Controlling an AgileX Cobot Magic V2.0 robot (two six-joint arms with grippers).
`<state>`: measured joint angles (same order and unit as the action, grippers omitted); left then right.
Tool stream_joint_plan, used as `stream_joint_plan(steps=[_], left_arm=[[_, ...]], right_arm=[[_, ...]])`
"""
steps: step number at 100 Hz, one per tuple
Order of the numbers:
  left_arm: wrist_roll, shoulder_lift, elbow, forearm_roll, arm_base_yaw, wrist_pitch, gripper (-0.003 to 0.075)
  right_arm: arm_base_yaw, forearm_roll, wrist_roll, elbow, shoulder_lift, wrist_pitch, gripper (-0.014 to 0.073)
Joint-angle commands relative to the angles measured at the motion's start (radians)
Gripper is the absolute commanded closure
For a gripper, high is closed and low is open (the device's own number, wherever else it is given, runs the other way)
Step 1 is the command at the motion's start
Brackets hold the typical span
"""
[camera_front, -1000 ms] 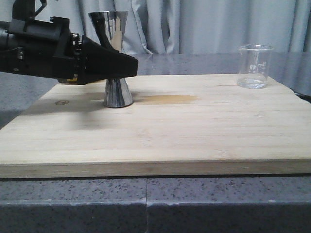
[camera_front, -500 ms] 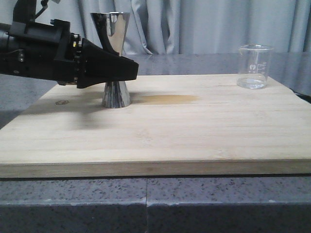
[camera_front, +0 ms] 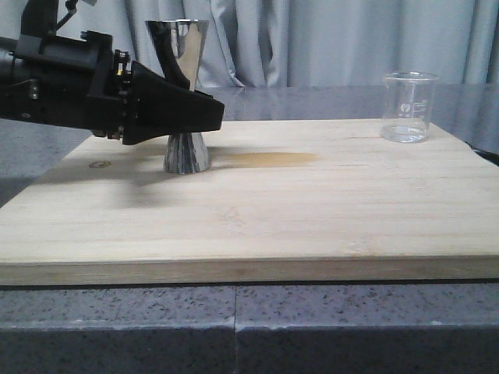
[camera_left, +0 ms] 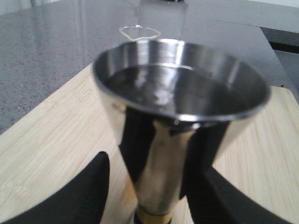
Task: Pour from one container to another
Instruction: 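Open the left gripper and withdraw it from the jigger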
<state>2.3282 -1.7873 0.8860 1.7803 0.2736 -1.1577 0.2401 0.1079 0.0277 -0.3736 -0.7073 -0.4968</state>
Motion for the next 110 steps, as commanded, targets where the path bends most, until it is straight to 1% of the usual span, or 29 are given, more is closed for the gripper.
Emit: stream_joint_plan(steps=[1,19,88,110], left_arm=[[-0.005,0.037,0.02,0.046,-0.001,-0.11,0.0361],[-0.043,0.044,0.02,0.018,-0.003,-0.11,0.0361],[-0.063,0.102,0.02,-0.036,-0.003,-0.086,0.0361],[-0.075,0.118,0.02,-0.055,-0.026,-0.073,0.0361]], right_arm=[[-0.003,0.0,0.0,-0.024,0.007,-0.071,0.006],[-0.003,0.0,0.0,-0.024,0.007,-0.071,0.006],[-0.003,0.0,0.0,-0.024,0.007,-0.071,0.006],[-0.003,0.0,0.0,-0.024,0.007,-0.071,0.006]])
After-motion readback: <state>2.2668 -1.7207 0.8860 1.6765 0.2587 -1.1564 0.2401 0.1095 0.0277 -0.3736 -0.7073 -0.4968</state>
